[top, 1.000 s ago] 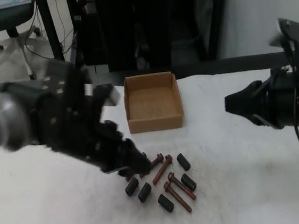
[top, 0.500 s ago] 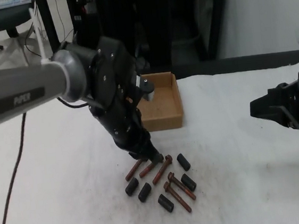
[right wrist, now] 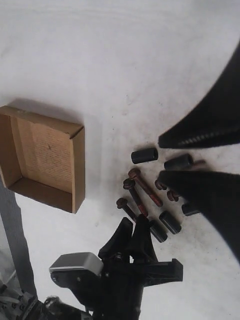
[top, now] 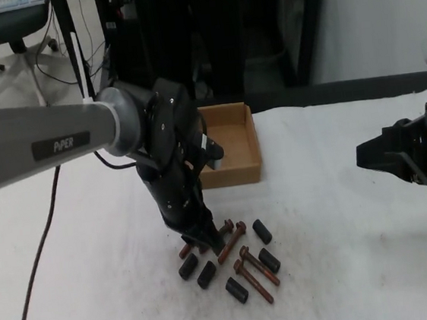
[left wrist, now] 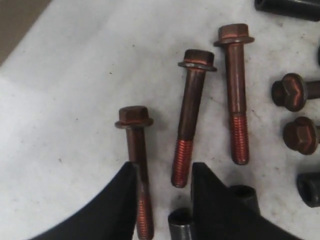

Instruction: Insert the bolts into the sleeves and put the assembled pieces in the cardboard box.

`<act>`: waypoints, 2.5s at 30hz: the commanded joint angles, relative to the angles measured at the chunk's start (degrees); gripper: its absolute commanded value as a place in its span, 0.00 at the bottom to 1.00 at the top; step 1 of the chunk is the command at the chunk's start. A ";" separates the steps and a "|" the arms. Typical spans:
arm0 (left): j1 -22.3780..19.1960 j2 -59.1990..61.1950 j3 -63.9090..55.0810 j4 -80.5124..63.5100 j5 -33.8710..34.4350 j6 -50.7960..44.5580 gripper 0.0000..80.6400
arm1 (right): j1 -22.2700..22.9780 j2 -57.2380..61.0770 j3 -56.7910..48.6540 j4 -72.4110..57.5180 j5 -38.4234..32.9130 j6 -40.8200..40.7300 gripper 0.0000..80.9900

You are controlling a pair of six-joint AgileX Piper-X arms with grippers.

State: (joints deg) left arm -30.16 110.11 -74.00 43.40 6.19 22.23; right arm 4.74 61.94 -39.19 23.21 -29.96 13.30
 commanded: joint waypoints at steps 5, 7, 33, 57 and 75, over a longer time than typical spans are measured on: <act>-0.07 0.08 -0.48 -4.21 -1.45 1.74 0.42 | 0.01 -0.73 -0.69 0.07 -1.90 -0.53 0.20; -0.07 0.50 -0.48 -4.50 -1.45 1.74 0.42 | 0.01 -0.73 -0.69 0.07 -1.97 -0.53 0.20; -0.07 4.07 -0.69 -6.80 -4.41 2.25 0.41 | 0.01 -0.73 -0.69 1.09 -1.96 -0.53 0.20; 1.72 -9.32 -0.83 -7.22 -6.19 -6.09 0.00 | 2.35 -0.73 -0.69 1.84 -6.91 -1.70 0.20; 14.96 -42.92 10.87 -6.78 11.40 -18.76 0.00 | 20.05 35.51 -29.32 21.10 11.82 -19.82 0.28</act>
State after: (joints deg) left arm -15.89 70.32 -65.60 36.49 17.03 2.91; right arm 24.14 96.13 -66.41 40.95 -20.57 -3.65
